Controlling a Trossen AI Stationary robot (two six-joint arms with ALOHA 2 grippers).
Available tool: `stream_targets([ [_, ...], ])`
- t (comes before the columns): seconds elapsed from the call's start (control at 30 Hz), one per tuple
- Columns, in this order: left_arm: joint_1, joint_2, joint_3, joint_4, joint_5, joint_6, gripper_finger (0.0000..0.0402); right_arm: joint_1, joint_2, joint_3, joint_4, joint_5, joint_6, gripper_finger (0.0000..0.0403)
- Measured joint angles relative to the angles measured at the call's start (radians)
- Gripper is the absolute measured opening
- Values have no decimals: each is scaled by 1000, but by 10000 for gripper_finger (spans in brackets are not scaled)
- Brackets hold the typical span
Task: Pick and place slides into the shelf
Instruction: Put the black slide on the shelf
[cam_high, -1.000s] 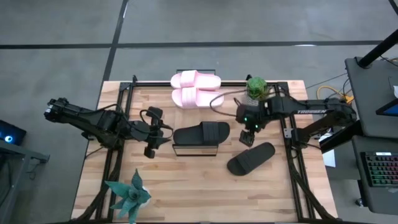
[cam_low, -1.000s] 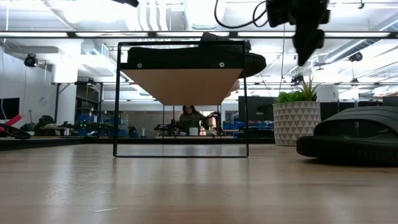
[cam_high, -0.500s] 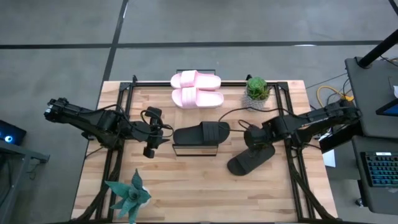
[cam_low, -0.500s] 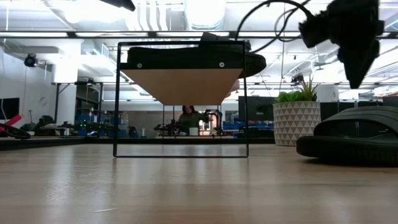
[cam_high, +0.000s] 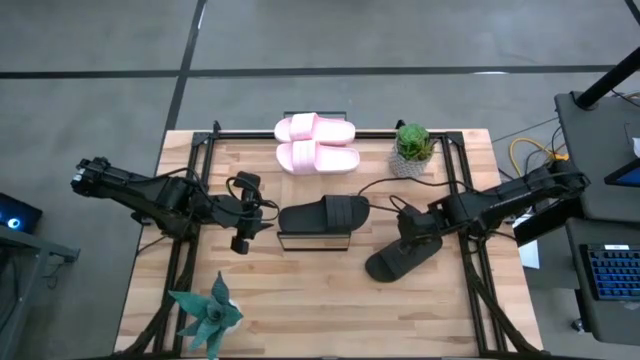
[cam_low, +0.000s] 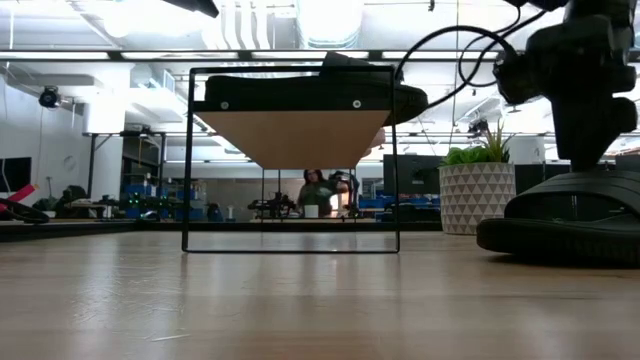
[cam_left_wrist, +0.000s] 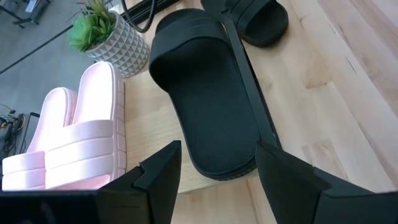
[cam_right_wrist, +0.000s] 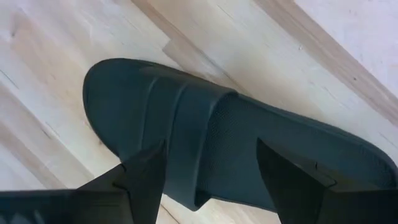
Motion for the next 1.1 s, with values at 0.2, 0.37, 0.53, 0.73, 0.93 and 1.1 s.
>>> stream_targets([
  [0.2,0,0,0,0,0,0,191,20,10,-25,85,-42,18,235],
  [0.37,0,0,0,0,0,0,191,42,15,-76,200,-77,19,235],
  [0.53,0,0,0,0,0,0,191,53,14,-124,268,-80,31,226],
  [0.73,0,0,0,0,0,0,191,66,14,-145,285,-78,-32,176],
  [0.93,0,0,0,0,0,2,191,65,13,-145,289,-70,-63,70],
  [1.1,0,0,0,0,0,2,191,71,13,-137,293,-66,-109,16],
])
